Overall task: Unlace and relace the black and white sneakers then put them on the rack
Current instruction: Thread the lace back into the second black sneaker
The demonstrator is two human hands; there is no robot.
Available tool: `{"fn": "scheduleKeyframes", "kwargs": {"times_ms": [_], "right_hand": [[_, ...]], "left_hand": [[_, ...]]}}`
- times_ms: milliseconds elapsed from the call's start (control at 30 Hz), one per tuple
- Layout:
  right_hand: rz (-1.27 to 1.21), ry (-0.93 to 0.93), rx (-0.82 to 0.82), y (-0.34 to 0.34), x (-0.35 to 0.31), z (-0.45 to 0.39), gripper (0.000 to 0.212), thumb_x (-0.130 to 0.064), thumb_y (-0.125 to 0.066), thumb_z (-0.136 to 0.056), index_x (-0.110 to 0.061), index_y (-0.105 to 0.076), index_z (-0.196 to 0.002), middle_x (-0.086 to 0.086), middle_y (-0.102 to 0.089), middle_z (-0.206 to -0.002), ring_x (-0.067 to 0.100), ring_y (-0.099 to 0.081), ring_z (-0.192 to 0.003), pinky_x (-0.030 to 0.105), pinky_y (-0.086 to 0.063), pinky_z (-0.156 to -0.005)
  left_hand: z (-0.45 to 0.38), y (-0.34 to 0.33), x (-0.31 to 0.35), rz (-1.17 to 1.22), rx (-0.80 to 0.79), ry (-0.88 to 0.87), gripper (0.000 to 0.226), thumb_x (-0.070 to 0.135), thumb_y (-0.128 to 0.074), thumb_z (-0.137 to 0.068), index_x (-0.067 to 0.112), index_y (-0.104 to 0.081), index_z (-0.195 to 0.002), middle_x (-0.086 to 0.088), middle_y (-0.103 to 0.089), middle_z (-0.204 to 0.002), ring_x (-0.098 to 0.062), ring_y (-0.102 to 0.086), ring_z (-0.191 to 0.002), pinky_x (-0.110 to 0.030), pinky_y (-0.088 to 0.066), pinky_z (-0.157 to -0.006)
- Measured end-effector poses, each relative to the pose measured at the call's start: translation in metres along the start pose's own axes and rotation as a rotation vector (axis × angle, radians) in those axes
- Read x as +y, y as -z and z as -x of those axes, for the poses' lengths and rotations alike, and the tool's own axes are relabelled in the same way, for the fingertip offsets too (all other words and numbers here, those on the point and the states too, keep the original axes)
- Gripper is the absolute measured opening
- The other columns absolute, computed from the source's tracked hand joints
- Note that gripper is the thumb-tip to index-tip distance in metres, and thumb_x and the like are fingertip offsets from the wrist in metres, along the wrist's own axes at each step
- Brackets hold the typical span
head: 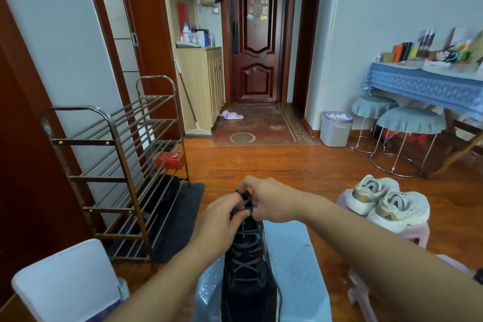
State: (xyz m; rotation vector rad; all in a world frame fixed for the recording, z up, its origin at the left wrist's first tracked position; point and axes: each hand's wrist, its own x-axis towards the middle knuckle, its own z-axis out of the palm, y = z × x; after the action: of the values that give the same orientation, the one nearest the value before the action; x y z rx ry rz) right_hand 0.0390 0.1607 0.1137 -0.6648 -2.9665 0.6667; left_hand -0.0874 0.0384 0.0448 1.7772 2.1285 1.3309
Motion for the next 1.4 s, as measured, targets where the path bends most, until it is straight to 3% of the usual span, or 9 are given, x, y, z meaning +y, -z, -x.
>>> {"fn": "scheduleKeyframes", "kwargs": {"times_ms": [100,200,367,467,633,933,1233,1333,1400], "right_hand": [[0.367,-0.084,0.104,0.007,0.013,-0.007,0.045,-0.012,-0.063,-0.088,-0.019,-0.043,-0.127,0.009,-0.062,-0.105,0.035,-0.062,-0.094,0.045,-0.054,-0.075],[0.225,-0.421,0.370,0.029,0.064,-0.012,0.040,-0.003,-0.061,-0.086,-0.014,-0.050,-0.123,0.014,-0.061,-0.119,0.038,-0.061,-0.106,0.045,-0.054,-0.087],[0.302,-0.753,0.272,0.016,0.105,0.005,0.043,-0.023,-0.065,-0.091,-0.016,-0.050,-0.132,0.012,-0.043,-0.134,0.035,-0.041,-0.124,0.045,-0.045,-0.100],[0.319,-0.677,0.348,-0.002,0.084,0.008,0.032,-0.012,-0.054,-0.092,-0.013,-0.052,-0.124,0.013,-0.048,-0.127,0.031,-0.047,-0.114,0.042,-0.047,-0.095],[-0.947,-0.581,0.080,-0.028,0.011,0.003,0.042,-0.053,-0.060,-0.095,-0.015,-0.068,-0.077,-0.004,-0.049,-0.066,0.014,-0.041,-0.057,0.027,-0.038,-0.053],[-1.335,-0.581,0.370,-0.049,-0.012,0.001,0.022,-0.030,-0.062,-0.098,-0.014,-0.075,-0.090,-0.007,-0.052,-0.062,0.010,-0.040,-0.054,0.024,-0.033,-0.054],[-1.621,-0.666,0.513,-0.077,0.012,0.029,0.026,-0.019,-0.053,-0.105,-0.012,-0.064,-0.083,0.001,-0.063,-0.079,0.017,-0.054,-0.075,0.030,-0.049,-0.071],[-1.632,-0.564,0.544,-0.080,0.003,0.032,0.020,-0.016,-0.052,-0.104,-0.012,-0.062,-0.088,0.005,-0.067,-0.086,0.020,-0.058,-0.082,0.033,-0.050,-0.076],[-1.489,-0.441,0.589,-0.080,-0.001,0.032,0.020,-0.016,-0.054,-0.102,-0.015,-0.060,-0.083,0.004,-0.062,-0.083,0.018,-0.054,-0.079,0.033,-0.046,-0.075]], "left_hand": [[-0.002,0.000,0.002,0.086,0.003,0.079,0.025,0.022,-0.070,-0.094,0.026,-0.051,-0.077,0.012,-0.055,-0.072,-0.009,-0.051,-0.069,-0.035,-0.045,-0.067],[0.001,0.002,0.005,0.274,-0.005,0.281,0.027,0.021,-0.071,-0.093,0.019,-0.052,-0.074,0.013,-0.046,-0.067,-0.008,-0.042,-0.064,-0.028,-0.036,-0.066],[0.002,0.001,0.011,0.449,-0.002,0.502,0.029,0.025,-0.074,-0.092,0.018,-0.052,-0.074,0.009,-0.051,-0.068,-0.010,-0.049,-0.068,-0.029,-0.042,-0.073],[0.000,-0.002,0.014,0.498,0.027,0.576,0.032,0.027,-0.076,-0.091,0.018,-0.052,-0.071,0.005,-0.053,-0.070,-0.015,-0.054,-0.073,-0.031,-0.044,-0.075],[0.002,-0.001,0.020,0.530,0.055,0.609,0.025,0.022,-0.081,-0.086,0.013,-0.060,-0.075,0.002,-0.062,-0.070,-0.012,-0.062,-0.072,-0.029,-0.047,-0.074],[0.002,0.009,0.012,0.710,0.066,0.768,0.033,0.036,-0.060,-0.101,0.016,-0.075,-0.079,-0.005,-0.076,-0.089,-0.031,-0.068,-0.099,-0.053,-0.048,-0.105],[0.008,0.005,0.006,1.183,0.483,1.041,0.041,0.039,-0.028,-0.112,0.019,-0.042,-0.079,-0.001,-0.063,-0.068,-0.022,-0.070,-0.072,-0.035,-0.046,-0.082],[0.005,-0.002,0.016,0.923,0.359,0.859,0.033,0.037,-0.038,-0.110,0.010,-0.051,-0.095,0.001,-0.050,-0.066,-0.017,-0.052,-0.061,-0.033,-0.045,-0.073],[0.001,-0.003,0.018,0.434,0.036,0.628,0.023,0.040,-0.047,-0.104,0.019,-0.047,-0.113,0.001,-0.059,-0.085,-0.016,-0.055,-0.074,-0.034,-0.043,-0.071]]}}
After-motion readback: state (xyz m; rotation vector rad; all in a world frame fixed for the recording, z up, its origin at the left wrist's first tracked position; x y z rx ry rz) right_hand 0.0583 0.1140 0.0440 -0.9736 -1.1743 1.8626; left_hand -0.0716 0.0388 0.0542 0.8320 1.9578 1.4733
